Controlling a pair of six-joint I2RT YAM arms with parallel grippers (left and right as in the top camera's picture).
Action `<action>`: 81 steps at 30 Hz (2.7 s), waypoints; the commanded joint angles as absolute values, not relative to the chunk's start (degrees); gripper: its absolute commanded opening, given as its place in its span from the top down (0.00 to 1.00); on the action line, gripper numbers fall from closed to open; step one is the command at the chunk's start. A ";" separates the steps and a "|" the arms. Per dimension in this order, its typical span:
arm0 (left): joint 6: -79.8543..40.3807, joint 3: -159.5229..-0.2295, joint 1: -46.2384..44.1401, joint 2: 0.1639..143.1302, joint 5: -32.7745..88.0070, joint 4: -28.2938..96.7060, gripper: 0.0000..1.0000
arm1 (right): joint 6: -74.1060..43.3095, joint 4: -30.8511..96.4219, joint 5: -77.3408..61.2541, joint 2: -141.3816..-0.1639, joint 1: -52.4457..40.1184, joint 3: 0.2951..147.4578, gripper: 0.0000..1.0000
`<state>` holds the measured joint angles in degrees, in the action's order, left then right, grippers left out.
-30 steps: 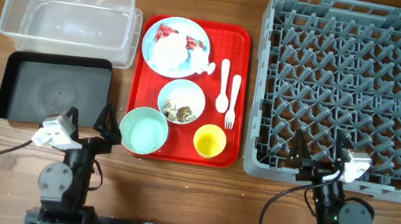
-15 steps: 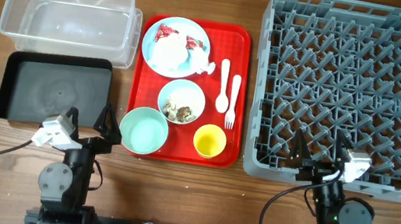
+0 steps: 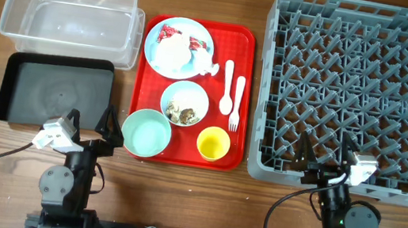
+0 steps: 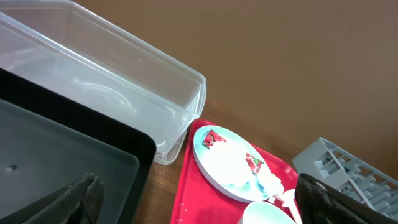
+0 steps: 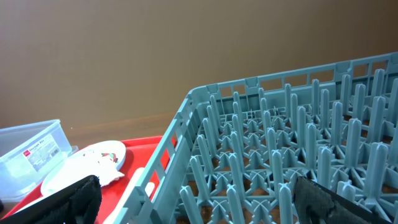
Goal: Sort waste into correct bins and load items into the dishwasher rack
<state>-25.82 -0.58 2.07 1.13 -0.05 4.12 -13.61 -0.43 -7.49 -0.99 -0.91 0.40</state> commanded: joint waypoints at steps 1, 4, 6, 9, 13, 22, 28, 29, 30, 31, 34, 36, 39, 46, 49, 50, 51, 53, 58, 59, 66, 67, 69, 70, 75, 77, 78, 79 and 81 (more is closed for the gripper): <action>-25.78 -0.36 2.52 1.15 0.60 4.32 0.00 | -14.11 -0.58 -7.81 -0.80 -0.67 0.30 0.00; -25.78 -0.36 2.52 1.15 0.60 4.32 0.00 | -14.09 -0.58 -7.81 -0.80 -0.67 0.30 0.00; -25.78 -0.36 2.52 1.15 0.60 4.32 0.00 | -14.09 -0.58 -7.81 -0.80 -0.67 0.30 0.00; -25.76 -0.36 2.52 1.15 0.60 4.32 0.00 | -14.09 -0.58 -7.81 -0.80 -0.67 0.30 0.00; -25.76 -0.36 2.52 1.15 0.60 4.32 0.00 | -14.09 -0.58 -7.81 -0.80 -0.67 0.30 0.00; -25.78 -0.36 2.52 1.15 0.60 4.32 0.00 | -14.09 -0.58 -7.81 -0.80 -0.67 0.30 0.00; -25.78 -0.36 2.52 1.15 0.62 4.32 0.00 | -14.11 -0.58 -7.81 -0.80 -0.67 0.30 0.00; -25.76 -0.36 2.52 1.15 0.62 4.32 0.00 | -14.09 -0.58 -7.81 -0.80 -0.67 0.30 0.00; -25.78 -0.36 2.52 1.15 0.62 4.32 0.00 | -14.11 -0.58 -7.81 -0.80 -0.67 0.30 0.00; -25.78 -0.36 2.52 1.15 0.60 4.32 0.00 | -14.09 -0.58 -7.81 -0.80 -0.67 0.30 0.00; -25.78 -0.36 2.52 1.15 0.60 4.32 0.00 | -14.09 -0.58 -7.81 -0.80 -0.67 0.30 0.01; -25.78 -0.36 2.52 1.15 0.62 4.32 0.00 | -14.11 -0.58 -7.81 -0.80 -0.67 0.30 0.00; -25.76 -0.36 2.52 1.15 0.60 4.32 0.00 | -14.09 -0.58 -7.81 -0.80 -0.67 0.30 0.00; -25.78 -0.36 2.52 1.15 0.62 4.32 0.00 | -14.09 -0.58 -7.81 -0.80 -0.67 0.30 0.00; -25.78 -0.36 2.52 1.15 0.60 4.32 0.00 | -14.09 -0.58 -7.81 -0.80 -0.67 0.30 0.00; -25.78 -0.36 2.52 1.15 0.60 4.32 0.00 | -14.09 -0.58 -7.81 -0.80 -0.67 0.30 0.00; -25.78 -0.36 2.52 1.15 0.60 4.32 0.00 | -14.09 -0.58 -7.81 -0.80 -0.67 0.30 0.00; -25.76 -0.36 2.52 1.15 0.60 4.32 0.00 | -14.09 -0.58 -7.81 -0.80 -0.67 0.30 0.00; -25.78 -0.36 2.52 1.15 0.60 4.29 0.00 | -14.15 -0.58 -7.84 -0.80 -0.67 0.30 0.00; -25.78 -0.36 2.52 1.15 0.60 4.29 0.00 | -14.11 -0.58 -7.81 -0.80 -0.67 0.30 0.00; -25.78 -0.36 2.52 1.15 0.60 4.29 0.00 | -15.18 -0.58 -7.81 -0.80 -0.67 0.30 0.00; -25.78 -0.36 2.52 1.15 0.62 4.32 0.00 | -15.31 -0.67 -7.79 -0.80 -0.67 0.30 0.00; -25.80 -0.36 2.52 1.15 0.64 4.32 0.00 | -15.11 -1.26 -7.14 -0.80 -0.67 0.32 0.00; -25.80 -0.36 2.52 1.15 0.64 4.32 0.00 | -15.14 -1.78 -6.37 -0.80 -0.67 0.32 0.00; -25.76 -0.36 2.52 1.15 0.58 4.29 0.00 | -15.03 -4.38 -6.31 -0.80 -0.67 0.32 0.00; -26.30 -0.36 2.52 1.15 0.67 4.16 0.00 | -15.00 -4.93 -6.31 -0.80 -0.67 0.32 0.00; -27.00 -0.36 2.48 1.15 0.78 3.75 0.00 | -14.98 -5.17 -6.28 -0.80 -0.67 0.32 0.00; -27.51 -0.36 2.48 1.15 0.86 3.20 0.00 | -14.94 -5.37 -6.28 -0.80 -0.67 0.40 0.00; -27.46 -0.36 2.48 1.15 0.84 1.54 0.00 | -13.61 -5.45 -6.44 -0.80 -0.67 1.08 0.00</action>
